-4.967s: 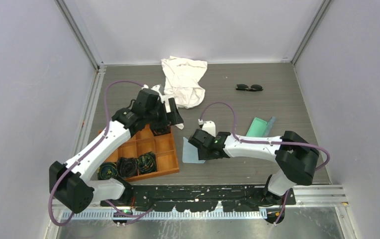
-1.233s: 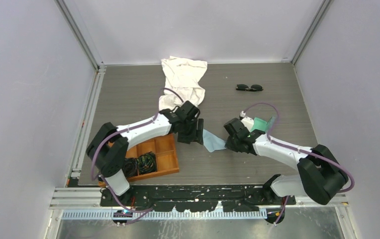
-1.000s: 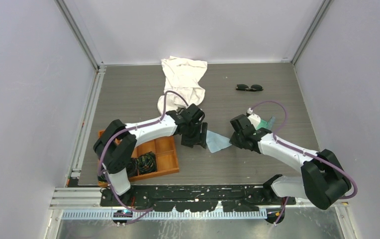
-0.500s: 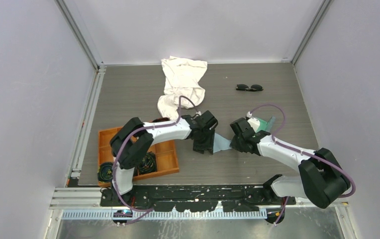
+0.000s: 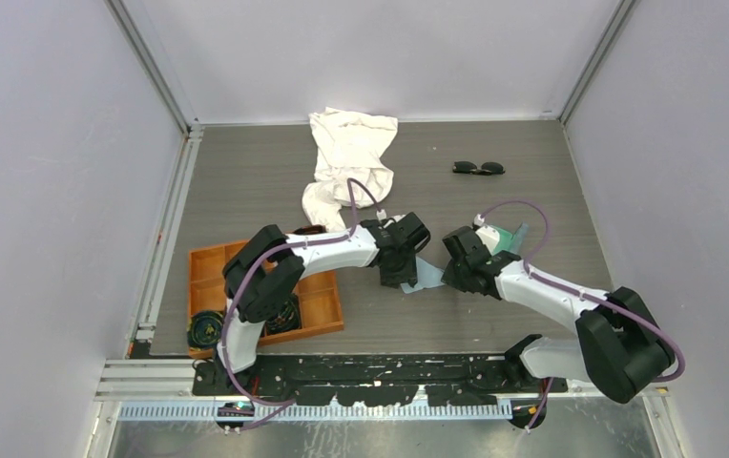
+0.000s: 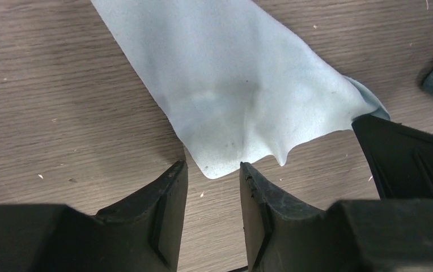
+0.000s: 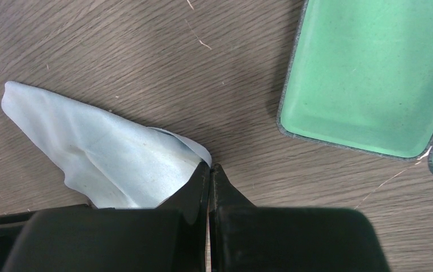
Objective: Organize the sunglasses
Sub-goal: Adjust the glasses cleaning cloth at the center of the board.
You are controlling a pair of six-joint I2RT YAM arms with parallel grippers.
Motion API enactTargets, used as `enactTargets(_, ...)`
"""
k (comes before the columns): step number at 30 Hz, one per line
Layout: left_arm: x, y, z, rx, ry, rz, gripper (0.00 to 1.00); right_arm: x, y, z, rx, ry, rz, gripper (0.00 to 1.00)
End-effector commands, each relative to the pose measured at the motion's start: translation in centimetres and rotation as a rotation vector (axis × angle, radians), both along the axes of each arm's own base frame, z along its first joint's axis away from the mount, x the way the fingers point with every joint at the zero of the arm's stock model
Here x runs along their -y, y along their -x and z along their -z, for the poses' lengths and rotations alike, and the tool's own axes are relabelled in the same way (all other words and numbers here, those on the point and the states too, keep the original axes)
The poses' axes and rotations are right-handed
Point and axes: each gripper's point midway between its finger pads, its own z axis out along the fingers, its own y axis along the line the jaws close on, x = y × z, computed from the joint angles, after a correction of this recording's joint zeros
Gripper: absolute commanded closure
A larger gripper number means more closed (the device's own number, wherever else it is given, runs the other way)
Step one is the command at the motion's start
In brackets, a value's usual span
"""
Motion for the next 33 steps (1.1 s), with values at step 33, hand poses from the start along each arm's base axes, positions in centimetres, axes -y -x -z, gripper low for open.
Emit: enactTargets(33, -1.0, -0.2, -1.3, 0.038, -0.039, -0.026, 1.0, -1.3, 0.6, -2.2, 0.018, -0.094, -0.042, 1.0)
